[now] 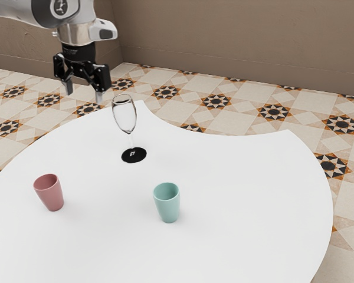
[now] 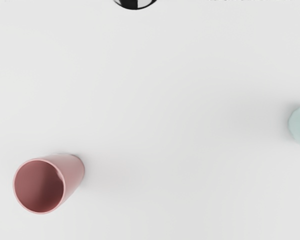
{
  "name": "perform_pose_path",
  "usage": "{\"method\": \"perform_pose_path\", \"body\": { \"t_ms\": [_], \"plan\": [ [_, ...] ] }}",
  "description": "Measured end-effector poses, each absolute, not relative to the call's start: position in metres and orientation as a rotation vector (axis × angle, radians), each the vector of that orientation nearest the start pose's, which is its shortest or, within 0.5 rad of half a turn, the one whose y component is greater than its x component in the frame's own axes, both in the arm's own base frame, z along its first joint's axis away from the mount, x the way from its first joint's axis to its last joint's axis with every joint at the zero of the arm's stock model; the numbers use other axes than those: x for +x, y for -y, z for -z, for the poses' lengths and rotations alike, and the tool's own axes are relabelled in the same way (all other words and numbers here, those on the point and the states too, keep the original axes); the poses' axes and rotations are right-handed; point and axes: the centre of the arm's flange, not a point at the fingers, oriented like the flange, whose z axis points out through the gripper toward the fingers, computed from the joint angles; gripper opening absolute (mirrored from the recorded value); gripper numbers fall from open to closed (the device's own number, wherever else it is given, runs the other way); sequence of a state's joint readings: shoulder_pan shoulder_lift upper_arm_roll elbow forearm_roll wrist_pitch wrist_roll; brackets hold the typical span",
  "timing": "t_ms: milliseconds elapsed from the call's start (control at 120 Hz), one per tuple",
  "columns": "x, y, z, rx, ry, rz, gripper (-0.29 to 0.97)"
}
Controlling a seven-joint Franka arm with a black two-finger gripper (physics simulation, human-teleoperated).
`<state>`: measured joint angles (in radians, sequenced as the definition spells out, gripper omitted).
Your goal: Place the left cup onto the right cup
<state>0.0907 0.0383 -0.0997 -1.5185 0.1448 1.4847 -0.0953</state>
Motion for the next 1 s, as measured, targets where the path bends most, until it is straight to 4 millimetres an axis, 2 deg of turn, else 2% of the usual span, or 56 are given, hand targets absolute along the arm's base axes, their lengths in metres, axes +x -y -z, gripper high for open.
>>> {"method": "perform_pose_path", "body": {
  "t_ms": [100,283,383,500,625,725,850,1000],
  "plan": [
    [0.558,-0.027,-0.616,-2.996,0.162,-0.106,0.68],
    [0.551,-0.048,-0.595,-2.993,0.191,-0.172,0.68],
    [0.545,-0.060,-0.575,-3.011,0.192,-0.215,0.68],
    [0.539,-0.078,-0.538,-3.020,0.175,-0.248,0.68],
    [0.519,-0.098,-0.508,-3.020,0.168,-0.235,0.68],
    [0.500,-0.120,-0.492,-3.026,0.198,-0.193,0.68],
    [0.487,-0.118,-0.473,-3.032,0.165,-0.139,0.68],
    [0.484,-0.116,-0.448,-3.006,0.129,-0.096,0.68]
  ]
}}
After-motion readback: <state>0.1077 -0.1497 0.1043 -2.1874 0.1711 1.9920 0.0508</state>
